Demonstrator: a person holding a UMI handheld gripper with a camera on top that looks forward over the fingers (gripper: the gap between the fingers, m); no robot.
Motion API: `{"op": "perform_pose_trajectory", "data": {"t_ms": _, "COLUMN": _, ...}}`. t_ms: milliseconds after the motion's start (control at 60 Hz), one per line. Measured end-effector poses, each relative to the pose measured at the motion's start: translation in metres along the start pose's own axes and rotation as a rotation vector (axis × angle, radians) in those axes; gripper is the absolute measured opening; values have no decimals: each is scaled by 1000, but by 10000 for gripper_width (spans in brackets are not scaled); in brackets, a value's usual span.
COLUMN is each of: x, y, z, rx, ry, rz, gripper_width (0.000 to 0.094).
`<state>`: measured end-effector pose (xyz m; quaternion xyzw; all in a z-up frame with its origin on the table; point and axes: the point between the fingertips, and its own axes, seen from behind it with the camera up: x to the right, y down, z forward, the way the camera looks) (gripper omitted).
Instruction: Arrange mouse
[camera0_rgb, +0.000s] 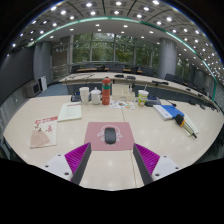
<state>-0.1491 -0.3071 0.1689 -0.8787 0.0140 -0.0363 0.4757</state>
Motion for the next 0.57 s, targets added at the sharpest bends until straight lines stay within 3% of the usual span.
{"op": "perform_pose_trajectory", "data": {"t_ms": 267, "x": -2, "y": 34, "z": -109, "rx": 12, "ry": 9, "rz": -6, "gripper_width": 858}}
{"op": "perform_pose_trajectory", "data": {"t_ms": 567, "x": -2, "y": 34, "z": -139, "rx": 43, "ry": 11, "rz": 3, "gripper_width": 859}}
